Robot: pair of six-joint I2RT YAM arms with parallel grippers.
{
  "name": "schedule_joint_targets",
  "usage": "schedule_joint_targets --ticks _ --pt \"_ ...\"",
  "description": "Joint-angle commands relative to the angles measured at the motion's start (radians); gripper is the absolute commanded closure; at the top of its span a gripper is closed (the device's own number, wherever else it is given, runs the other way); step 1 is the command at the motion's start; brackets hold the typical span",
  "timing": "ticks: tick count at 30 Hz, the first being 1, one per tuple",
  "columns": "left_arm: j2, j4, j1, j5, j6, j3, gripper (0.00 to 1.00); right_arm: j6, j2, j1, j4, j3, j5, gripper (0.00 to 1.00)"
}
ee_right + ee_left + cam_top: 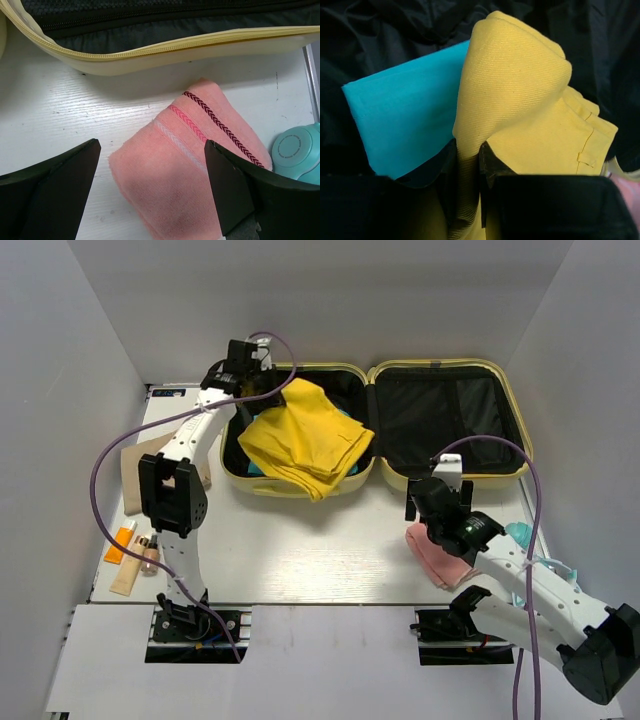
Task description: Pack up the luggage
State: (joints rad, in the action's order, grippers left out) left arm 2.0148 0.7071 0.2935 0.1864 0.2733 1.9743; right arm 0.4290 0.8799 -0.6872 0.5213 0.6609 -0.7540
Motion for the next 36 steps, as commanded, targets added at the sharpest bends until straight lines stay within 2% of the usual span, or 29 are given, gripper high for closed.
schedule_joint_targets --ticks 1,2,3,5,11,15,16,20,23,26,28,30,32,36 --pt "-0.042 -0.243 -0.065 0.01 0.092 -0.061 1.0 -0.01 0.024 0.006 -0.046 0.052 -0.036 0.09" --pt "-0.042 -0.27 -0.07 0.008 0.099 -0.086 1.0 -0.015 0.036 0.008 -0.056 0.054 -0.036 0.09" --pt "-0.042 -0.334 -0.071 -0.001 0.099 -0.176 1.0 -0.022 0.04 0.005 -0.058 0.051 -0.034 0.09" --pt "-0.048 -0.432 -0.083 -0.005 0.122 -0.224 1.0 -0.036 0.054 0.005 -0.079 0.049 -0.027 0.09" --pt "-0.057 -0.569 -0.123 -0.044 0.207 -0.393 1.0 -0.099 0.085 0.006 -0.15 0.062 0.039 0.09" --pt "-0.112 -0.641 -0.137 -0.085 0.257 -0.552 1.0 -0.203 0.168 0.005 -0.176 0.172 0.172 0.09" --pt "-0.12 -0.635 -0.137 -0.097 0.259 -0.56 1.0 -0.205 0.26 0.005 -0.155 0.315 0.197 0.09" --pt "-0.151 -0.636 -0.143 -0.126 0.262 -0.597 1.0 -0.13 0.506 0.006 0.056 0.652 0.262 0.09" --pt "-0.165 -0.644 -0.143 -0.127 0.268 -0.611 1.0 -0.004 0.747 0.011 0.175 0.9 0.318 0.09" --pt "-0.16 -0.643 -0.136 -0.114 0.28 -0.612 1.0 0.085 0.91 0.02 0.235 1.098 0.419 0.09" --pt "-0.16 -0.647 -0.132 -0.111 0.28 -0.617 1.0 0.155 1.012 0.031 0.267 1.144 0.461 0.09" --pt "-0.16 -0.647 -0.128 -0.111 0.28 -0.624 1.0 0.213 1.091 0.057 0.282 1.203 0.572 0.09" --pt "-0.166 -0.652 -0.132 -0.102 0.273 -0.629 1.0 0.238 1.119 0.07 0.302 1.226 0.608 0.09" --pt "-0.174 -0.653 -0.129 -0.087 0.265 -0.64 1.0 0.287 1.148 0.089 0.29 1.148 0.654 0.09"
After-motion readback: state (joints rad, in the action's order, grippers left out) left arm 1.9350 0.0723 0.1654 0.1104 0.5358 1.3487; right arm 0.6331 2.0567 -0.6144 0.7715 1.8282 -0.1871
